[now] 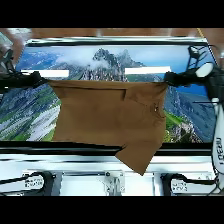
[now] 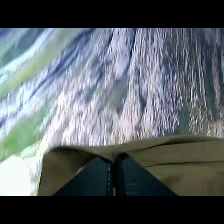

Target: Fold the shirts.

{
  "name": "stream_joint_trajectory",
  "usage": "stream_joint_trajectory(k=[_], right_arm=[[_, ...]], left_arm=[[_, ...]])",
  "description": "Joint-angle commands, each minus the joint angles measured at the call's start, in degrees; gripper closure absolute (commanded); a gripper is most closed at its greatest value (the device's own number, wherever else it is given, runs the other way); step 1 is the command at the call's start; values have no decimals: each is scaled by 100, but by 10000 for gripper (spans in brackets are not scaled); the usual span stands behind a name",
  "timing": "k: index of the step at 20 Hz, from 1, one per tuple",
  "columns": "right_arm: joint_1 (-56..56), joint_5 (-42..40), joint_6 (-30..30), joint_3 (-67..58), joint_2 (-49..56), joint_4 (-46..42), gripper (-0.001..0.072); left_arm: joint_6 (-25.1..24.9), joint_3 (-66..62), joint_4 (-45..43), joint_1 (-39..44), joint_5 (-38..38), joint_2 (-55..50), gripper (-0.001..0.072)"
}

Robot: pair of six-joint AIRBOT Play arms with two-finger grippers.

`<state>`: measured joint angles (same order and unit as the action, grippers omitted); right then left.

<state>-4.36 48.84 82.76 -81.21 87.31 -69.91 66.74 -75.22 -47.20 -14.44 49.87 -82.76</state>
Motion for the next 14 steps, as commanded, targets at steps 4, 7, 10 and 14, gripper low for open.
stream_joint_trajectory(k=[4,7,10,14], right_arm=[[614,-1880,-118,46,870,50,639],[636,-1421,306,46,1027,37,639],[549,-623,522,46,1021,-162,639],[555,1126,1099,46,844,-1272,639]], left_arm=[[-977,22,734,184,-1515,-1086,666],[-1119,24,551,195,-1388,-1292,665],[-1117,13,-199,181,-925,-1307,666],[-1036,-140,-837,173,199,-1307,665]])
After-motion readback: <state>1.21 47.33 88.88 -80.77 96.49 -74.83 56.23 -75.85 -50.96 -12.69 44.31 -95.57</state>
